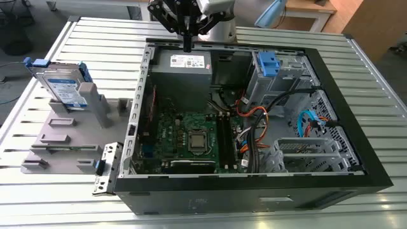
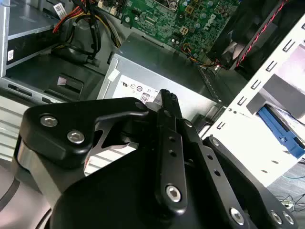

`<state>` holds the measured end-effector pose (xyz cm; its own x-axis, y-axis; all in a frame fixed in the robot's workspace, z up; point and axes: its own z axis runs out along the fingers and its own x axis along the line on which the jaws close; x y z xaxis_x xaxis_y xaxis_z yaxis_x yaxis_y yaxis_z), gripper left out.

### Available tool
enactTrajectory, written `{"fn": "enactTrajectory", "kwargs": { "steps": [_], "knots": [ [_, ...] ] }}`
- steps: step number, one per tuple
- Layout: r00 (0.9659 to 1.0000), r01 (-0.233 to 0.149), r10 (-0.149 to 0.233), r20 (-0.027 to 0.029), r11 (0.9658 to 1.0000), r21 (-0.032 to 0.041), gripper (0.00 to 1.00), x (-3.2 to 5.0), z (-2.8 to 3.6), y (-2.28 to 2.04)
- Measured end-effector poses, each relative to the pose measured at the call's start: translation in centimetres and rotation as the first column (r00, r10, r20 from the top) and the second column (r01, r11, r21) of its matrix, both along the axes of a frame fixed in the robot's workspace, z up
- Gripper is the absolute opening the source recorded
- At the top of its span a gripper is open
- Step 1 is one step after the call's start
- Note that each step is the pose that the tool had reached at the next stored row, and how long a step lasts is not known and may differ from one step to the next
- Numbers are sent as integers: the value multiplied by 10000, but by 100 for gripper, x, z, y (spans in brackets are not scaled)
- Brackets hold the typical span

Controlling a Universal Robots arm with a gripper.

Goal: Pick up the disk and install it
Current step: 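Reach for the disk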

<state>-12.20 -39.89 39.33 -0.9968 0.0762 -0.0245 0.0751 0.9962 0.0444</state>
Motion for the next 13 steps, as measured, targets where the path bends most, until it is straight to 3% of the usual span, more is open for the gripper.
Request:
{"fn": "enactTrajectory", "kwargs": {
  "steps": [13],
  "knots": [
    [10000,0,0,0,10000,2,11,-30,0,0]
  ]
}}
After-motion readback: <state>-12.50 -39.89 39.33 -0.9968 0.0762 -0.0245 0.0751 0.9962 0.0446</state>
